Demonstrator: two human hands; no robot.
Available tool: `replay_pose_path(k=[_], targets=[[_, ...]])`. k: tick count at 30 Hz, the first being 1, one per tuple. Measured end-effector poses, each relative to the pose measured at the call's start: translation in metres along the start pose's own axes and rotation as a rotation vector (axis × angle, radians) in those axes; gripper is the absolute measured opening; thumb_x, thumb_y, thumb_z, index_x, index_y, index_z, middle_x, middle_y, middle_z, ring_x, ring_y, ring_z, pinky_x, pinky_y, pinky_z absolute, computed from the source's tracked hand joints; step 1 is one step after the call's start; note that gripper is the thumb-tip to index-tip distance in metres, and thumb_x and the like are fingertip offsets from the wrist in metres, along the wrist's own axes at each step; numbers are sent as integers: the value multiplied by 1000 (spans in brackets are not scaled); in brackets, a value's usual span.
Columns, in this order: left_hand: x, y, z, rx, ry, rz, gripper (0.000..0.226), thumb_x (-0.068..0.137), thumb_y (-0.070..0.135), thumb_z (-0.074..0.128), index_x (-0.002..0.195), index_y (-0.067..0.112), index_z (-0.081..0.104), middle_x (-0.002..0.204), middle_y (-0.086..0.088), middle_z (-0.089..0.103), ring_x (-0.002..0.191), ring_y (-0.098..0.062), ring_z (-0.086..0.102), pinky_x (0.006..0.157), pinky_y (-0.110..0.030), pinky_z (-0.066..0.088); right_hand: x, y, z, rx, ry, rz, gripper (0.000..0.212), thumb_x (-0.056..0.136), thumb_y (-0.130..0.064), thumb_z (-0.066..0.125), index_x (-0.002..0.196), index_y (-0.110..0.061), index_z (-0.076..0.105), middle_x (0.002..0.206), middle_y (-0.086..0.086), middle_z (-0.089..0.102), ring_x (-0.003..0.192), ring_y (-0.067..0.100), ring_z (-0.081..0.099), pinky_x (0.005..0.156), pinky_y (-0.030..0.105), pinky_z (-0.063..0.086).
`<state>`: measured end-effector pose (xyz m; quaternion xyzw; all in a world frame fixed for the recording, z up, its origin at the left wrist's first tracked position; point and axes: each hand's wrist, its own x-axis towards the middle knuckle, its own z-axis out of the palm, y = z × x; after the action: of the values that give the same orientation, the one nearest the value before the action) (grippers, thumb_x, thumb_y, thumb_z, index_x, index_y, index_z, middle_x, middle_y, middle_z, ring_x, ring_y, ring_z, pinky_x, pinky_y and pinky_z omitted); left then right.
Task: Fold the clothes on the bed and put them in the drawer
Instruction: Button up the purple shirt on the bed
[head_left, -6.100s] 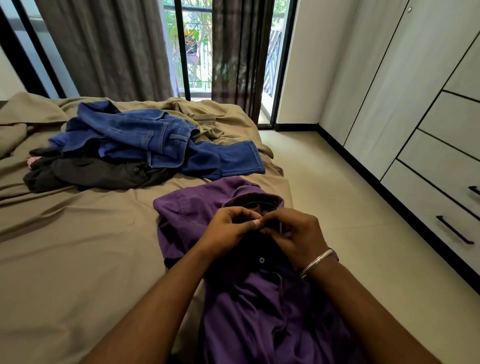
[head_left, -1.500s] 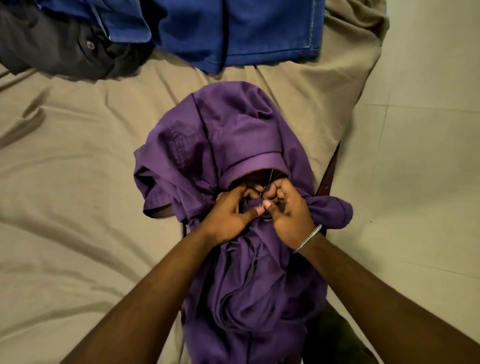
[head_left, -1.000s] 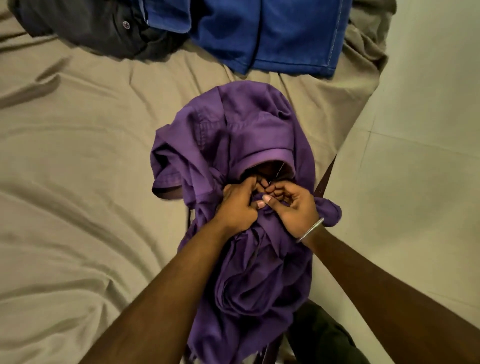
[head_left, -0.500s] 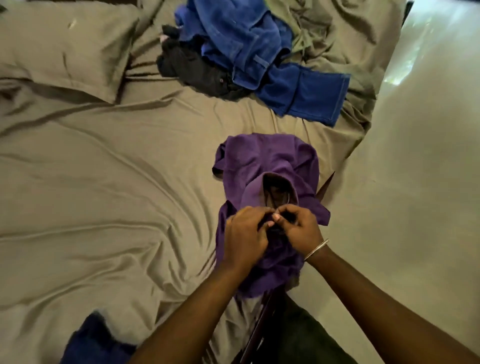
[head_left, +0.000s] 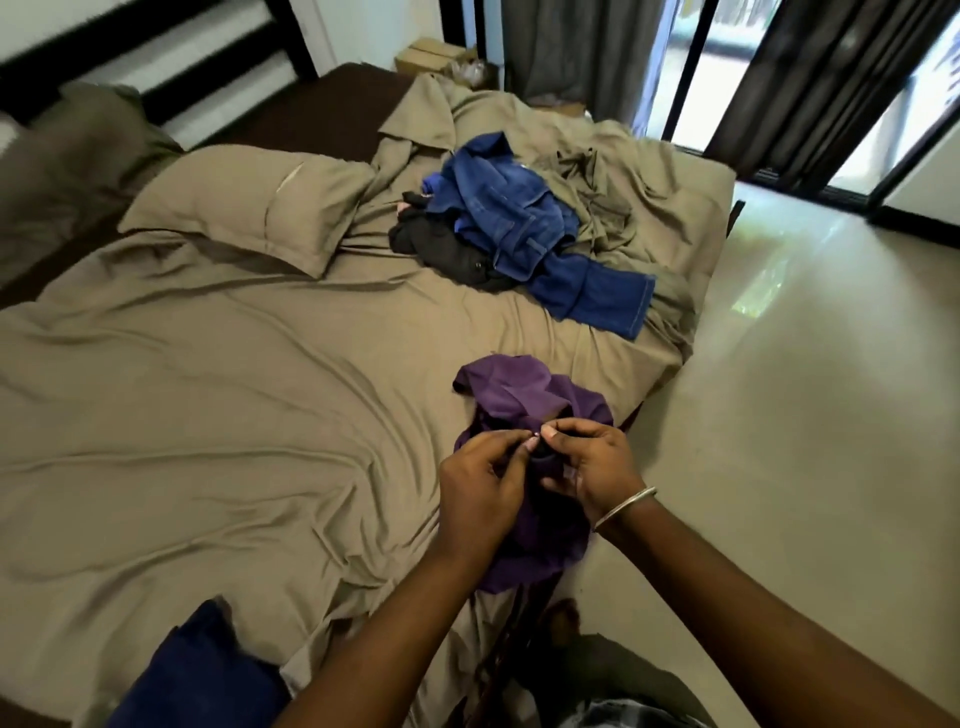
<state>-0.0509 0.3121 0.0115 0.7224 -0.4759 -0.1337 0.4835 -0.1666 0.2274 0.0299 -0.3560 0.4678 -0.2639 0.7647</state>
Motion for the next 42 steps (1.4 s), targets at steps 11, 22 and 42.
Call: replay_pose_path(k=[11,22,42], targets=[[-33,42,-6,84,82,-95,13,84,23,77,96,18,77,91,7,74,82,-1,65,75,-15,51,-46,-10,-4,-4,-128,68,14,96,-1,53,88,-3,64,76,8,68,69,20,67,52,32,55],[20,68,72,10,-30,-150,46,79,28,78,124,28,68,99,12,63,95,-4,62,82,-11,46,35,-78,-76,-467,-403,30,17,101,-8,49,96,1,62,87,16,60,80,23,59,67,27,53],[98,136,137,-517,145,-482,11,79,7,74,88,1,71,80,-11,75,75,-19,72,67,-29,57,106,-176,-141,-527,-623,-456,16,84,0,73,97,-6,69,90,12,72,86,18,69,81,28,56]])
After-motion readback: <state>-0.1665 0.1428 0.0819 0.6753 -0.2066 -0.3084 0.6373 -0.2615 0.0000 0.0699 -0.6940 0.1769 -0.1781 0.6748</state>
